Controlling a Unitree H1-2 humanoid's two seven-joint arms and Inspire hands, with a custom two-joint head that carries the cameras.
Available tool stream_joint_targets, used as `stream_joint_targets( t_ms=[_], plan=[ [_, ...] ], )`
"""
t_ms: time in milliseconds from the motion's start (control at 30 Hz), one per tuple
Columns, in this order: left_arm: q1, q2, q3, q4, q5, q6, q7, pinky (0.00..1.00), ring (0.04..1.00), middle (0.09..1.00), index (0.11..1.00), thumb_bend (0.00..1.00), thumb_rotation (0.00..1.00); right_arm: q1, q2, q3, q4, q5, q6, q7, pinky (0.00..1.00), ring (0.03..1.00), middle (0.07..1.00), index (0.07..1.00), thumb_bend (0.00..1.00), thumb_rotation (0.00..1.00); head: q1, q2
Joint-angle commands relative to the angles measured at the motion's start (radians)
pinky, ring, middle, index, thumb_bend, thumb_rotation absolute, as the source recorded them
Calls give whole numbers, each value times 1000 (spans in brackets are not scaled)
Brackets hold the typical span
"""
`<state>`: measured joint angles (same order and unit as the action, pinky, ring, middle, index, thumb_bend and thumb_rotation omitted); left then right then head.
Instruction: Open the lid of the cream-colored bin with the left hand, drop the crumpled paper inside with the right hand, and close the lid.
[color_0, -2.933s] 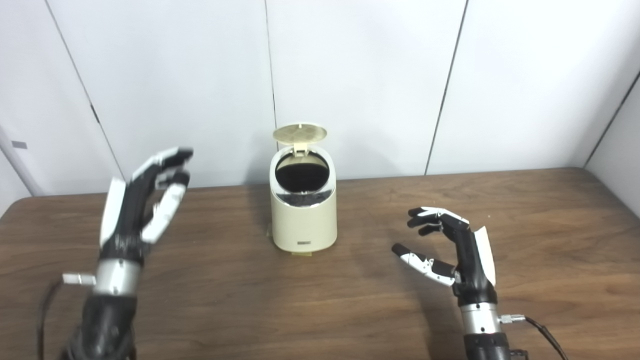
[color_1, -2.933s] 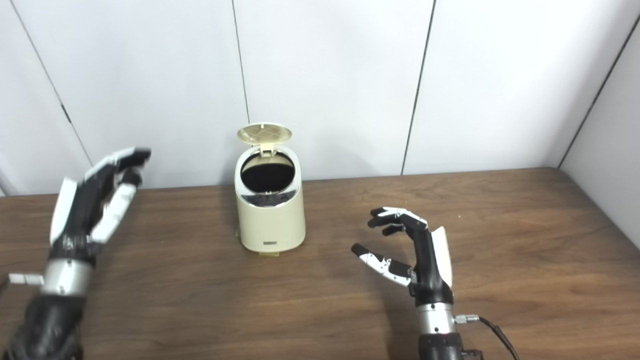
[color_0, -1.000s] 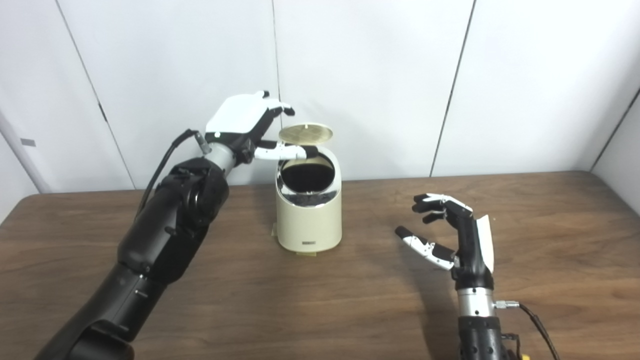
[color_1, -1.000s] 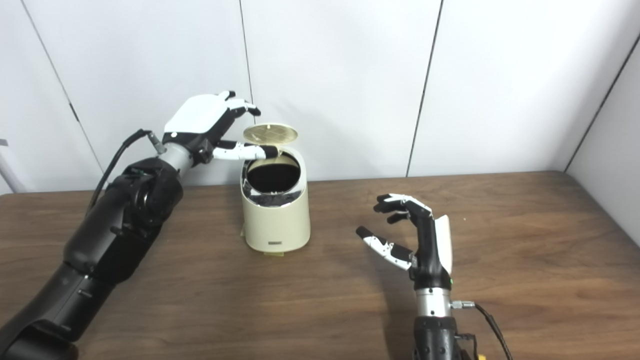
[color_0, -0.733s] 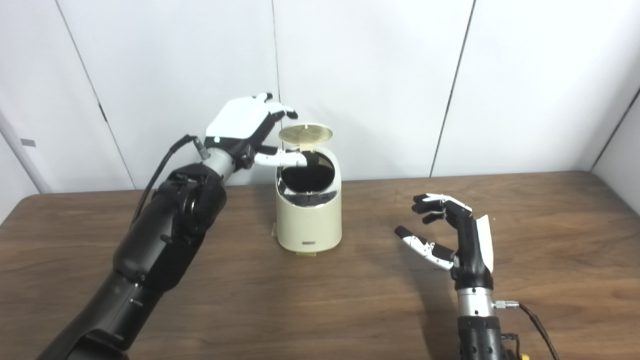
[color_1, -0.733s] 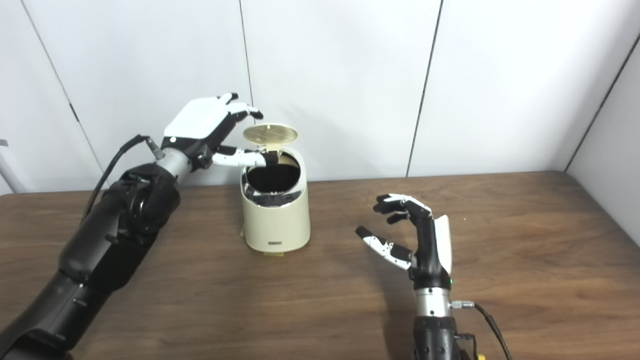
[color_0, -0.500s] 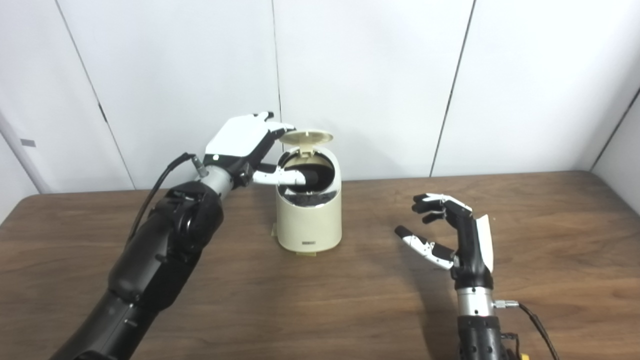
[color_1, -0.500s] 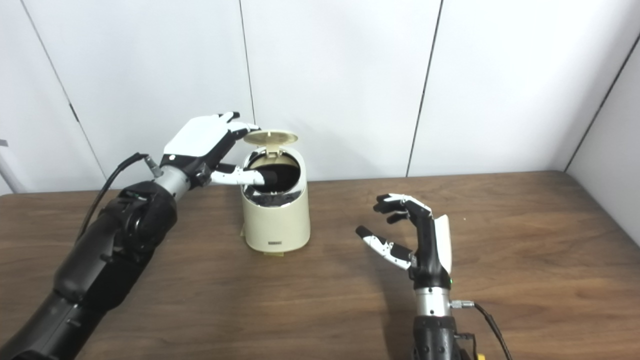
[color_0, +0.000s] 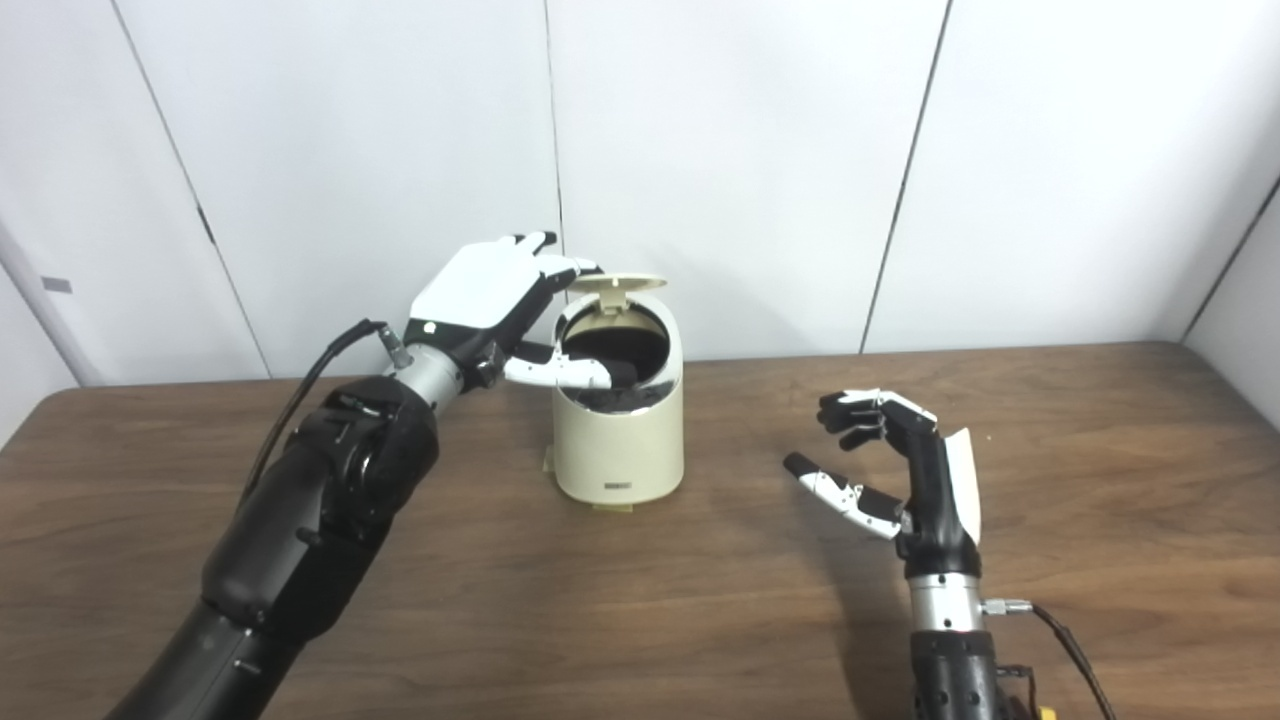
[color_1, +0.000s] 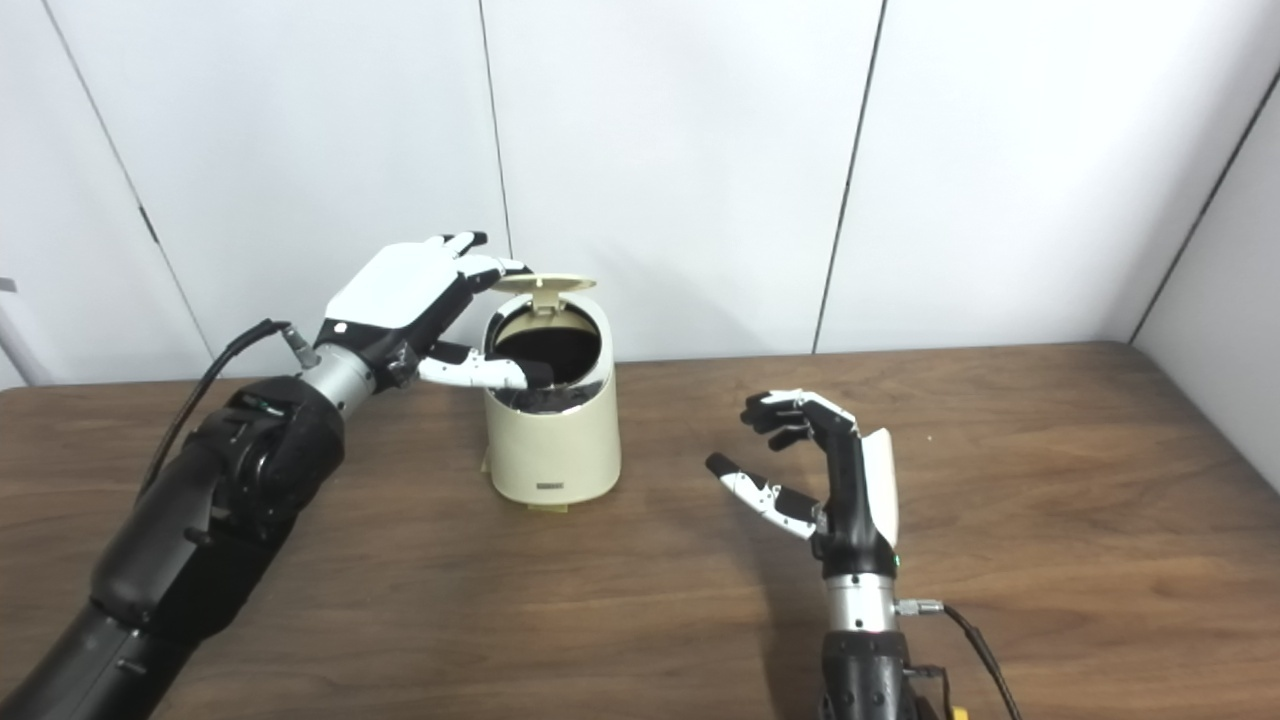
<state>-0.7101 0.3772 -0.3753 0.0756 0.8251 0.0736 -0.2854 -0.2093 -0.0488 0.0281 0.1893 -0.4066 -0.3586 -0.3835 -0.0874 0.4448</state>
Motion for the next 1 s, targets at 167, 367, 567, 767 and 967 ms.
stream_joint_targets(
  t_ms=[167,367,567,767,967],
  plan=[
    [-28,48,-37,-50,139,-58,27,1000,968,853,866,1000,960,43,31,21,56,-15,-9,-7,450,561,620,496,488,151,-5,8],
    [-11,77,-101,-58,295,-110,47,1000,967,862,855,1000,930,43,33,23,50,-13,-5,-1,441,552,617,496,488,153,-7,14],
    [25,88,-140,-46,398,-167,111,1000,941,849,836,1000,872,43,34,27,38,-28,-3,-6,432,541,612,496,488,154,-9,23],
    [50,88,-150,-39,439,-200,143,1000,931,844,820,1000,888,48,35,26,23,-29,11,0,424,531,610,496,488,154,-10,32],
    [63,80,-161,-29,456,-196,88,1000,948,859,836,1000,872,52,38,27,13,-21,11,7,427,535,607,496,488,153,-14,37]
  ],
)
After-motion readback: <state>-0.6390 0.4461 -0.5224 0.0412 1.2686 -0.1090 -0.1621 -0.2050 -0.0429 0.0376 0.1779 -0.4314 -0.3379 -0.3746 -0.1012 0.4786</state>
